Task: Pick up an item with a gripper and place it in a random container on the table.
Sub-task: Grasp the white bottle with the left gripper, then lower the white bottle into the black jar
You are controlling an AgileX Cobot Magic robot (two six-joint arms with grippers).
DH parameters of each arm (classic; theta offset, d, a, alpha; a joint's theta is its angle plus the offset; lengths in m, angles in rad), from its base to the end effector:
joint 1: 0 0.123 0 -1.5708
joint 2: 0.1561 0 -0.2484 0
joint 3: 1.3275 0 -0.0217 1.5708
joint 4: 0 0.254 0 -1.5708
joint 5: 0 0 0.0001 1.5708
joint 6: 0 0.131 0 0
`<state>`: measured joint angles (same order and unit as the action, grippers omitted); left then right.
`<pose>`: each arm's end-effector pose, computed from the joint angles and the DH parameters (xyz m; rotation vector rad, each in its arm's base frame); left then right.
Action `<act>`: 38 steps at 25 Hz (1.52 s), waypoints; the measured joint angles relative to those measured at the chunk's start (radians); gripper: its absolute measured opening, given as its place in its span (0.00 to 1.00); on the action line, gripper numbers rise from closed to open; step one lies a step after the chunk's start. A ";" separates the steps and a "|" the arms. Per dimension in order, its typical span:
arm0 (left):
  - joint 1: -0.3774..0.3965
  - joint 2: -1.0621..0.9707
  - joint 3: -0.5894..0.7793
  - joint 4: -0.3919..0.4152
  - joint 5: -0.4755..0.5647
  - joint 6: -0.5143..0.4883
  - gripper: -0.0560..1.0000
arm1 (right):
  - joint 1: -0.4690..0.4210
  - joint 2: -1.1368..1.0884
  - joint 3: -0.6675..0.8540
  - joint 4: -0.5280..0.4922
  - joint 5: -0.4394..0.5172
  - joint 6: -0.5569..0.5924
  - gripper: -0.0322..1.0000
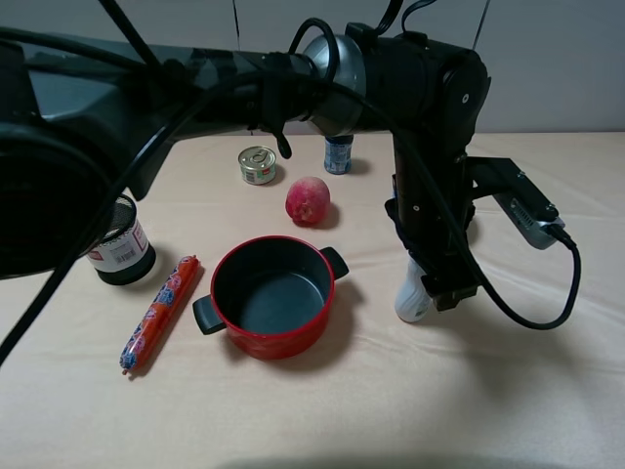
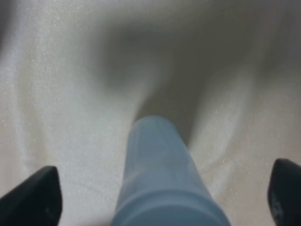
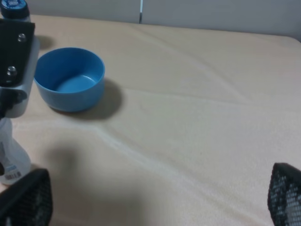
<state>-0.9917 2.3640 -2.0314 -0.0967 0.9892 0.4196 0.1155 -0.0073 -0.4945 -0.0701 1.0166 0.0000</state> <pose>0.2631 -0.4216 0.1038 1.7945 2.1924 -0.2578 0.0729 0.0006 0.2648 -0.1138 1.9933 -0.0090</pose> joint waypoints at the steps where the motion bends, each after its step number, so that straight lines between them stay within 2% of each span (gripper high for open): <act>1: 0.000 0.000 0.000 0.000 -0.001 0.000 0.82 | 0.000 0.000 0.000 0.000 0.000 0.000 0.70; 7: 0.000 0.000 0.000 0.000 -0.002 0.000 0.71 | 0.000 0.000 0.000 0.000 0.000 0.000 0.70; 13: 0.000 0.000 0.000 0.001 -0.002 -0.014 0.48 | 0.000 0.000 0.000 0.000 0.000 0.000 0.70; 14: 0.000 0.000 0.000 0.001 -0.003 -0.015 0.47 | 0.000 0.000 0.000 0.000 0.000 0.000 0.70; 30: 0.000 0.000 -0.001 0.003 0.000 -0.029 0.47 | 0.000 0.000 0.000 0.000 0.000 0.000 0.70; 38: 0.000 0.000 -0.102 0.049 0.128 -0.071 0.47 | 0.000 0.000 0.000 0.000 0.000 0.000 0.70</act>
<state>-0.9917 2.3640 -2.1335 -0.0473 1.1173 0.3487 0.1155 -0.0073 -0.4945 -0.0701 1.0166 0.0000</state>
